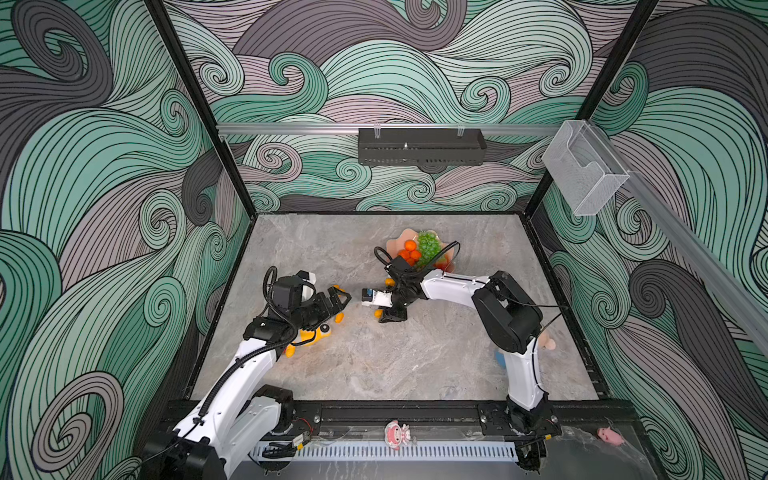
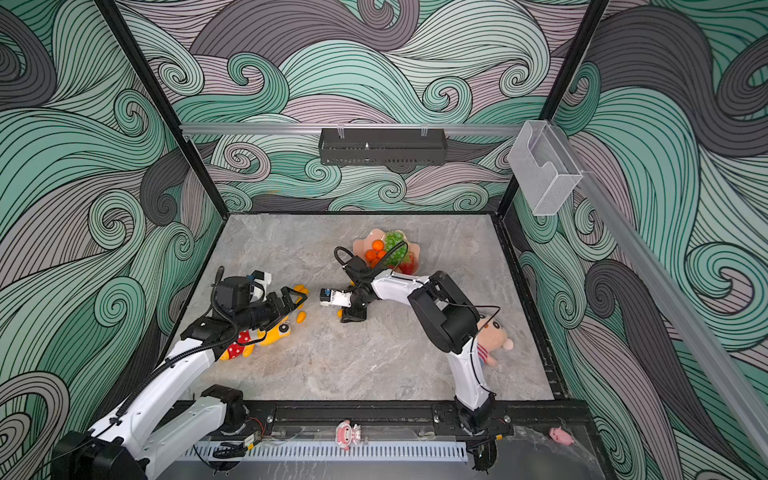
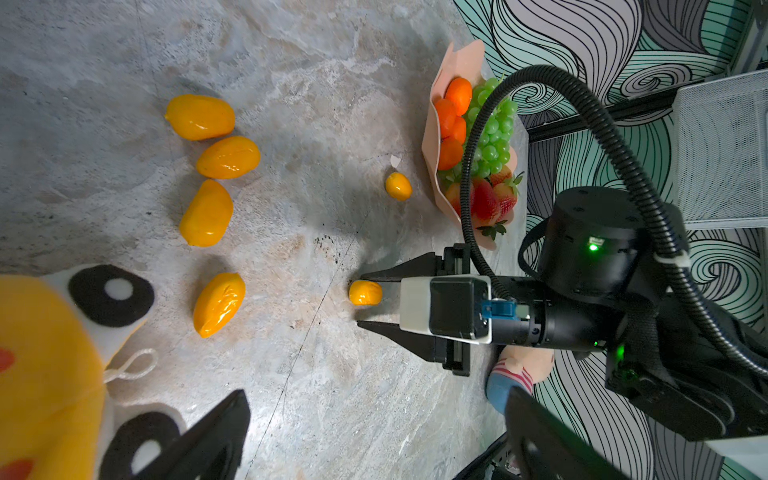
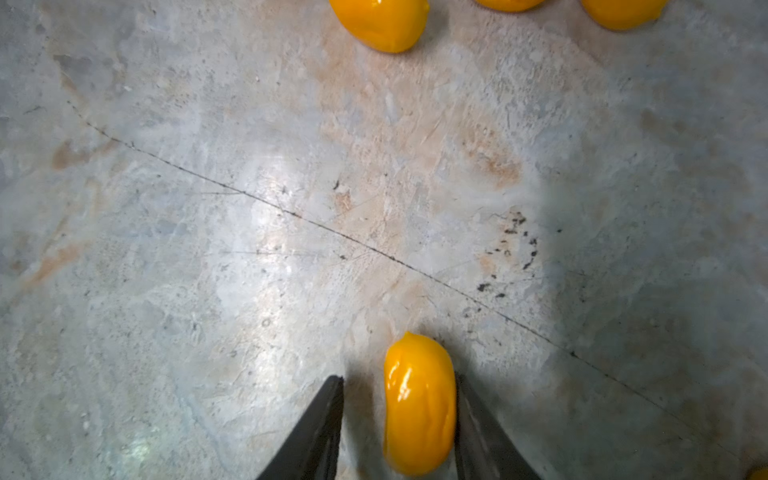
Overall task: Place and organize the fake fruits in the fruit bowl
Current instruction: 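Lower the right gripper and close it on a small yellow fruit, then lift the yellow fruit and carry it over the pink bowl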
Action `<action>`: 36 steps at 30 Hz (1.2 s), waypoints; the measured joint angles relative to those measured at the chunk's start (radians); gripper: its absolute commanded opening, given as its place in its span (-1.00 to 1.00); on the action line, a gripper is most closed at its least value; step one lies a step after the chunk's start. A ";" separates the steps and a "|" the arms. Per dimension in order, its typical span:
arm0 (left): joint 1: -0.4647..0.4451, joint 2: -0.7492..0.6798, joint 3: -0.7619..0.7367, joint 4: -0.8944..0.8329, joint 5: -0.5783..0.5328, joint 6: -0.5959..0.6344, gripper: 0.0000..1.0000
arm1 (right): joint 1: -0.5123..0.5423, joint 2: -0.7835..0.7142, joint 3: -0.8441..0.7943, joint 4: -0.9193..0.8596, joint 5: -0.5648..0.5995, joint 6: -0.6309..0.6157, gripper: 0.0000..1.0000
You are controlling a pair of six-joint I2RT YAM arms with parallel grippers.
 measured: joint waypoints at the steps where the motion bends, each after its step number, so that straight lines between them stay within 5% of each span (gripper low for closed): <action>1: 0.000 0.000 0.000 0.000 0.001 0.000 0.97 | 0.000 0.000 0.000 0.000 0.000 -0.002 -0.22; 36: 0.005 0.034 0.000 -0.002 0.006 0.006 0.97 | 0.002 0.016 0.030 -0.022 0.016 -0.014 -0.64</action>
